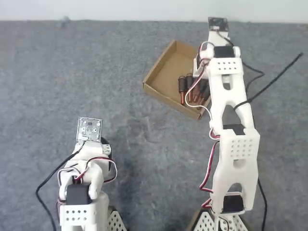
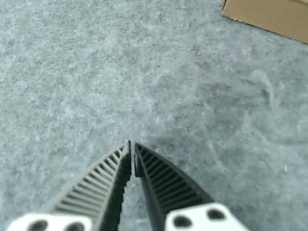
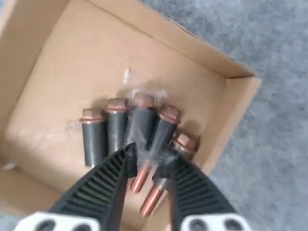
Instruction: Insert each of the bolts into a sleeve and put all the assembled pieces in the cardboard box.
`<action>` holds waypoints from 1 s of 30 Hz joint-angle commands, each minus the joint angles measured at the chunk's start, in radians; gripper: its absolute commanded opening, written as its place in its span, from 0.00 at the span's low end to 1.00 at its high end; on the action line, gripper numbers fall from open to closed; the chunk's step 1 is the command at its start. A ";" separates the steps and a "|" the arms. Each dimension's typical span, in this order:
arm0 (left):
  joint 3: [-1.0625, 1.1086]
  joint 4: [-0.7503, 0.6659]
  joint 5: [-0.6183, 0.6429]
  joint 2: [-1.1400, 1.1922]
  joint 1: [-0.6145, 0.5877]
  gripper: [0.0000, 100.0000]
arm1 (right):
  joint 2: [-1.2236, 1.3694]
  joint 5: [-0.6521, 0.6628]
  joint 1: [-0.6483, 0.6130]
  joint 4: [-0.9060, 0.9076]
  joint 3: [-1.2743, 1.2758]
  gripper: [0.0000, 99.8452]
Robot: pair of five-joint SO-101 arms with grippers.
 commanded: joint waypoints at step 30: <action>-0.007 0.005 -0.006 -0.020 -0.002 0.01 | -0.757 0.078 0.065 0.311 0.446 0.01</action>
